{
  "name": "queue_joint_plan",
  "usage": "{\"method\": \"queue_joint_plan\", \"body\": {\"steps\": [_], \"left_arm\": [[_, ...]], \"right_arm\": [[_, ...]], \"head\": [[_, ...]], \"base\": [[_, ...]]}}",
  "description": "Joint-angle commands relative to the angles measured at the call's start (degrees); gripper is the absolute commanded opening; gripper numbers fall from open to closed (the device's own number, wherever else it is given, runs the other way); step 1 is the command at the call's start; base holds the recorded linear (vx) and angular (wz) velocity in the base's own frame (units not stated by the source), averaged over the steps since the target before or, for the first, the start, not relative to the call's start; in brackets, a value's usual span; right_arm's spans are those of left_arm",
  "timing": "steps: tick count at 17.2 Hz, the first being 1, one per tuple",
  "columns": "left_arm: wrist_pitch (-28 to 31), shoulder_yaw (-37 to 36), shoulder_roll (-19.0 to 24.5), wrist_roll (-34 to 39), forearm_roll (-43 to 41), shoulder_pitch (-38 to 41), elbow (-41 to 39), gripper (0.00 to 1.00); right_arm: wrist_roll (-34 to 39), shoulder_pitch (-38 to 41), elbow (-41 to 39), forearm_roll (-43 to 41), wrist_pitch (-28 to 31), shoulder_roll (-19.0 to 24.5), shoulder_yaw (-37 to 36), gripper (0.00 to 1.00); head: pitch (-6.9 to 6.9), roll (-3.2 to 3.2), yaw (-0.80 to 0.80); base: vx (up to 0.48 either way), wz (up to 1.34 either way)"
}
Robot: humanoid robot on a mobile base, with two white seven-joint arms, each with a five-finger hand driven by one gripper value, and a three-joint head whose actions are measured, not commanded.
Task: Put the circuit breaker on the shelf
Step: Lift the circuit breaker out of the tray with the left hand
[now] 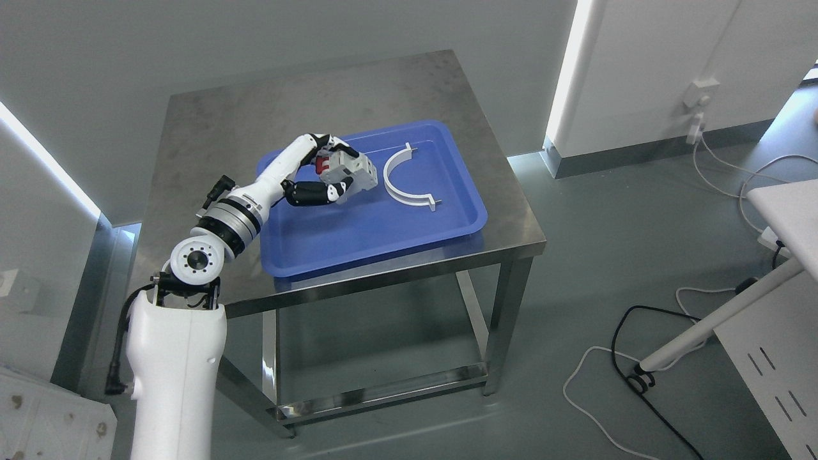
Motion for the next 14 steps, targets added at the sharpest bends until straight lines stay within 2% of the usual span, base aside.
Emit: {"method": "queue_joint_plan", "body": {"steps": [1,3,8,10,14], "left_arm": [[-2.22,8.02,-2.83,15.15,9.95,-0.11,-3.53,0.19],[-2.22,7.93,-2.83,23.25,12.76,0.41,-5.11,0.2],[-8.45,7.49,-2.83,24.69,13.83,9.18,-10.12,0.2],[-8.9,7.58,-2.83,25.48,13.83,12.44,-13.63,0.2],[-10.13,7.4,-2.83,27.68,13.92,13.77,-16.9,0.2]], "right_arm": [[0.02,0.0,0.0,0.0,-0.04,-1.0,0.0,1.0],[0.02,0.0,0.0,0.0,-0.04,-1.0,0.0,1.0],[0.02,0.0,0.0,0.0,-0.04,-1.0,0.0,1.0],[0.02,0.0,0.0,0.0,-0.04,-1.0,0.0,1.0],[0.02,0.0,0.0,0.0,-0.04,-1.0,0.0,1.0]], "head": [[0.0,0.0,0.0],[0.0,0.0,0.0],[0.0,0.0,0.0],[0.0,0.0,0.0],[0.0,0.0,0.0]], "base": [[0.0,0.0],[0.0,0.0],[0.0,0.0],[0.0,0.0],[0.0,0.0]]}}
